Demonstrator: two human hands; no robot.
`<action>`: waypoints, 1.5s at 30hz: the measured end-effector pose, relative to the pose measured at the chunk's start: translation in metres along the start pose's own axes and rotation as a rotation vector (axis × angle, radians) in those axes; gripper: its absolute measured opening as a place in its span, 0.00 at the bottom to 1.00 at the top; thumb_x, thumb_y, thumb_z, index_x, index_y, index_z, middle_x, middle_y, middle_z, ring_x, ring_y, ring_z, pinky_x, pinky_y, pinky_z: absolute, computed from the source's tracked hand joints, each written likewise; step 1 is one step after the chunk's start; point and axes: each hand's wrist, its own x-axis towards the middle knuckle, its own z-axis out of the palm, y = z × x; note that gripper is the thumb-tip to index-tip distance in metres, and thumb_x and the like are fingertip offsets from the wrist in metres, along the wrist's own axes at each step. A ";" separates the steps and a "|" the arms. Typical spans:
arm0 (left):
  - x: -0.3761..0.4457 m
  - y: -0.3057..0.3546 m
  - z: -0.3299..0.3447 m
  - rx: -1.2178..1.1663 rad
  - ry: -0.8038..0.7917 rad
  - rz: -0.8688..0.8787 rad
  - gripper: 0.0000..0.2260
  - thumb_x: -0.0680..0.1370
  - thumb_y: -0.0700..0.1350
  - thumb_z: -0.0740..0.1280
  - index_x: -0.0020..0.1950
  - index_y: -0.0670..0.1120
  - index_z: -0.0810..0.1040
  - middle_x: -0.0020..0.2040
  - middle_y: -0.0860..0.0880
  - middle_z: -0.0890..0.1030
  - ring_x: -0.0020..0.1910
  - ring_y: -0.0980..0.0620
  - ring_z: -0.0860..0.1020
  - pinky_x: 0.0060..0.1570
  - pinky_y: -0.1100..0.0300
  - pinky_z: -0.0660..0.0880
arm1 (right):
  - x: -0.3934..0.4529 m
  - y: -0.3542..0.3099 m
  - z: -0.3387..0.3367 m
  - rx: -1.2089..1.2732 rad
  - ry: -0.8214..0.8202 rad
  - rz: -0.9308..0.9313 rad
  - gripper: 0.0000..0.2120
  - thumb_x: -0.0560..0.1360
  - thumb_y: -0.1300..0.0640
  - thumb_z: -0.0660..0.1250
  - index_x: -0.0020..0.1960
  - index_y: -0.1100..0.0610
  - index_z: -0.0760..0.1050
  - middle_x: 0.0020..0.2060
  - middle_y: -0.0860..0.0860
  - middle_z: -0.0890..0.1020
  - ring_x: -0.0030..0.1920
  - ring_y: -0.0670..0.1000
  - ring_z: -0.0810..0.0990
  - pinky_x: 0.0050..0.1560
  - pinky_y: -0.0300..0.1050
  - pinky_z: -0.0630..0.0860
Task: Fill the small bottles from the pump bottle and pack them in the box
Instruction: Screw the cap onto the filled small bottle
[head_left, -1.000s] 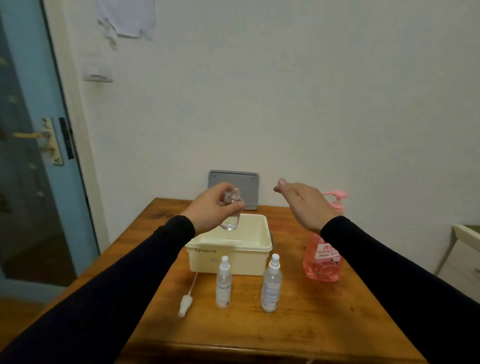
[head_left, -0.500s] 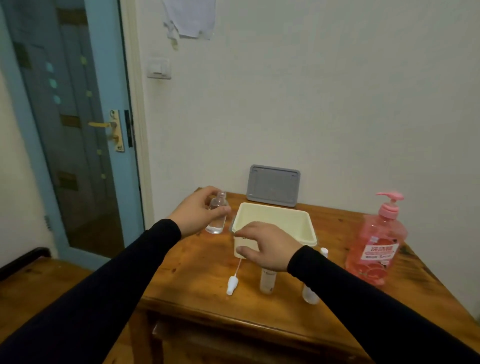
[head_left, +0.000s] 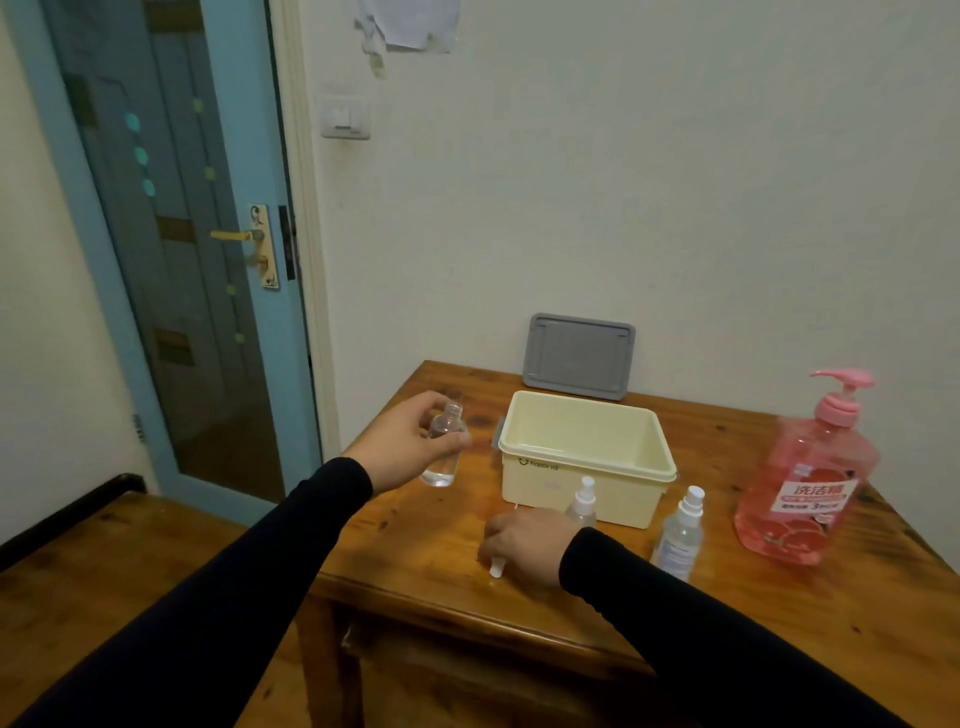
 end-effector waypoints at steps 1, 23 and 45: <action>0.000 -0.002 0.000 0.003 -0.002 -0.001 0.17 0.72 0.56 0.71 0.59 0.58 0.72 0.54 0.55 0.79 0.52 0.55 0.78 0.53 0.53 0.78 | 0.001 0.000 0.001 -0.017 0.000 -0.017 0.15 0.77 0.60 0.66 0.63 0.53 0.75 0.60 0.53 0.75 0.58 0.56 0.74 0.58 0.50 0.74; 0.005 0.009 0.022 -0.028 -0.037 -0.008 0.18 0.72 0.54 0.73 0.59 0.56 0.73 0.51 0.57 0.78 0.48 0.59 0.77 0.40 0.68 0.74 | -0.047 0.052 -0.088 0.933 0.943 0.387 0.11 0.76 0.46 0.67 0.56 0.47 0.78 0.46 0.38 0.81 0.47 0.36 0.78 0.41 0.26 0.71; 0.007 0.028 0.047 -0.037 -0.101 0.027 0.20 0.71 0.55 0.73 0.60 0.54 0.74 0.53 0.56 0.78 0.50 0.58 0.77 0.44 0.67 0.76 | -0.054 0.054 -0.106 1.139 1.115 0.276 0.05 0.74 0.49 0.69 0.49 0.47 0.80 0.42 0.44 0.84 0.45 0.41 0.81 0.44 0.30 0.75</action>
